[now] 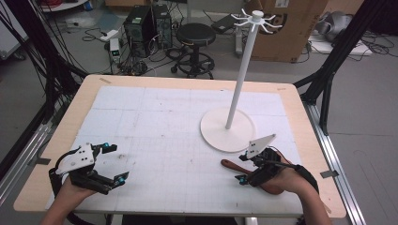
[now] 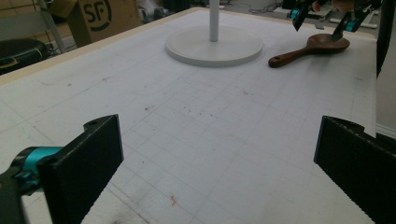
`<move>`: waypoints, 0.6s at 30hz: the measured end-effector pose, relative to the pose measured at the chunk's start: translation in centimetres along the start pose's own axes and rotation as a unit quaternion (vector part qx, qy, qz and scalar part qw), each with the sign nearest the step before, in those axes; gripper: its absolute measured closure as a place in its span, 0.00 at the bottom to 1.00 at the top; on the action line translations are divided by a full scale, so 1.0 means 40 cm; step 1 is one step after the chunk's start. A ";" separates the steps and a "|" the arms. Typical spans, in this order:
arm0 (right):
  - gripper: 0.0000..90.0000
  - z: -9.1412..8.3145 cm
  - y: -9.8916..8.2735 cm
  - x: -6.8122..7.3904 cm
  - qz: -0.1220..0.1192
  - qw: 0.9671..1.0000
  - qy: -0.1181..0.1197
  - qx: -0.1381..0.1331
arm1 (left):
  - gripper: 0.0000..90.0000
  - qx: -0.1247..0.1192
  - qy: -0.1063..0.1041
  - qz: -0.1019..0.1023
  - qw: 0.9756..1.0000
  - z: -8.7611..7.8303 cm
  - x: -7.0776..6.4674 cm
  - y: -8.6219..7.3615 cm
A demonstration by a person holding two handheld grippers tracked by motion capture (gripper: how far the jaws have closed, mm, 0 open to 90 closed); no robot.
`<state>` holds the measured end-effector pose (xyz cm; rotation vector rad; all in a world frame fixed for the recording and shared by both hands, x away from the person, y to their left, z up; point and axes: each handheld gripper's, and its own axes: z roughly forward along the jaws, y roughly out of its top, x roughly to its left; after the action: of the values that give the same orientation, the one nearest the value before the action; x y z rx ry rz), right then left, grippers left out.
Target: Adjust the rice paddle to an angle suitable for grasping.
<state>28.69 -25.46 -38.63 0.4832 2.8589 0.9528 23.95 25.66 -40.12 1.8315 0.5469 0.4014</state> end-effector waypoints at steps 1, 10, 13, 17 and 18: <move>0.22 -0.005 -0.003 -0.001 0.000 1.000 -0.008 -0.001 | 0.02 -0.001 -0.002 -0.002 1.000 -0.001 0.001 0.000; 0.03 -0.035 -0.015 0.016 0.007 0.998 -0.063 0.011 | 0.02 0.000 0.001 -0.001 1.000 -0.010 0.002 -0.004; 0.02 -0.044 -0.016 0.018 0.008 0.997 -0.071 0.013 | 0.02 -0.001 0.005 -0.005 1.000 -0.016 0.004 -0.007; 0.02 -0.051 -0.023 0.016 0.010 0.997 -0.071 0.015 | 0.02 0.000 0.008 -0.007 1.000 -0.024 0.006 -0.010; 0.02 -0.052 -0.024 0.016 0.011 0.997 -0.071 0.015 | 0.02 -0.001 0.009 -0.006 1.000 -0.024 0.005 -0.009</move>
<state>27.46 -27.17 -37.54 0.5623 2.7494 0.8427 23.55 26.64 -40.16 1.8243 0.5700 0.4107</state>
